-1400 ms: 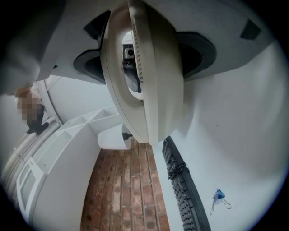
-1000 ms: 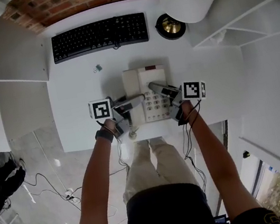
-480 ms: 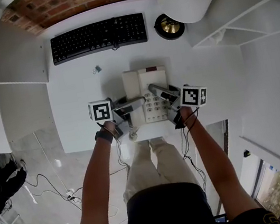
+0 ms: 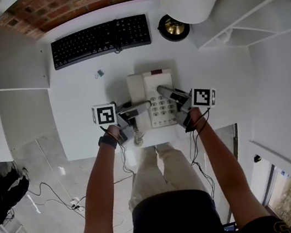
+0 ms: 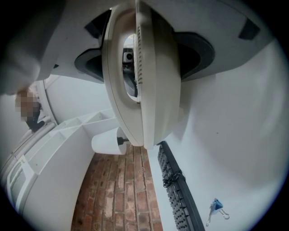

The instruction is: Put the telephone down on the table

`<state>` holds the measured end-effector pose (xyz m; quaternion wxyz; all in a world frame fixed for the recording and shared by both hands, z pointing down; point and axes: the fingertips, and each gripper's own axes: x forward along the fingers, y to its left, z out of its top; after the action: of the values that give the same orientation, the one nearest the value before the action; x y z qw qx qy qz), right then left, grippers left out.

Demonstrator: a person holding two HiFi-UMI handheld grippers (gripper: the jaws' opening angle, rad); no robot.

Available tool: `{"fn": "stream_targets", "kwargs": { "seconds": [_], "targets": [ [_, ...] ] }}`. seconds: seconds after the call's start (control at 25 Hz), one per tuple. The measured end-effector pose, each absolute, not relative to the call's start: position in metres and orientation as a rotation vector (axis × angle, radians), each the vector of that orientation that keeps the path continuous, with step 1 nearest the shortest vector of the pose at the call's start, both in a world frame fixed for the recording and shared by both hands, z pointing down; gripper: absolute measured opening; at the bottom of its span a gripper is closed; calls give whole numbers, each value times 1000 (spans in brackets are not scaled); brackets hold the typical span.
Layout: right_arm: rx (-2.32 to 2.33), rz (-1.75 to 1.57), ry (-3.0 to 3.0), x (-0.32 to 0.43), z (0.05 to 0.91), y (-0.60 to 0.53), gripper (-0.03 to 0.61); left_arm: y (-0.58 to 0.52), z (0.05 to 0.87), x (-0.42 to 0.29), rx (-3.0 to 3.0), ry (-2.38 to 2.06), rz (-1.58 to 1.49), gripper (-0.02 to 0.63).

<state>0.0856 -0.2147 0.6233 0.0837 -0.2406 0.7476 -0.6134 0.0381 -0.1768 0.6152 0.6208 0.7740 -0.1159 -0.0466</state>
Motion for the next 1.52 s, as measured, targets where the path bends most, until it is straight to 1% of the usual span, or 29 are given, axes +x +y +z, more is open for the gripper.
{"fn": "stream_targets", "kwargs": {
  "seconds": [0.12, 0.24, 0.28, 0.44, 0.6, 0.72, 0.84, 0.92, 1.04, 1.08, 1.4, 1.52],
  "targets": [
    [-937, -1788, 2343, 98, 633, -213, 263, -175, 615, 42, 1790, -254, -74, 445],
    [-920, -1743, 2361, 96, 628, -216, 272, -174, 615, 42, 1792, -256, -66, 445],
    [-874, -1762, 2321, 95, 626, -217, 269, -174, 615, 42, 1790, -260, -70, 445],
    [-707, -1830, 2111, 101, 627, -218, 218, -176, 616, 39, 1762, -271, -103, 445],
    [-723, -1790, 2148, 98, 622, -219, 224, -176, 616, 40, 1771, -267, -98, 445],
    [-933, -1735, 2312, 102, 628, -217, 257, -173, 617, 44, 1794, -261, -59, 445],
    [-1172, -1525, 2526, 110, 628, -222, 275, -173, 620, 45, 1784, -291, -31, 444],
    [-1227, -1477, 2578, 116, 628, -224, 261, -173, 621, 46, 1782, -317, -19, 443],
    [-1128, -1597, 2480, 121, 631, -223, 220, -174, 621, 45, 1782, -322, -15, 443],
    [-1105, -1616, 2463, 121, 632, -223, 215, -174, 622, 45, 1782, -323, -15, 443],
    [-1023, -1702, 2397, 125, 634, -225, 198, -172, 624, 47, 1790, -332, 12, 442],
    [-1062, -1670, 2395, 127, 633, -225, 195, -172, 625, 49, 1795, -335, 24, 442]
  ]
}}
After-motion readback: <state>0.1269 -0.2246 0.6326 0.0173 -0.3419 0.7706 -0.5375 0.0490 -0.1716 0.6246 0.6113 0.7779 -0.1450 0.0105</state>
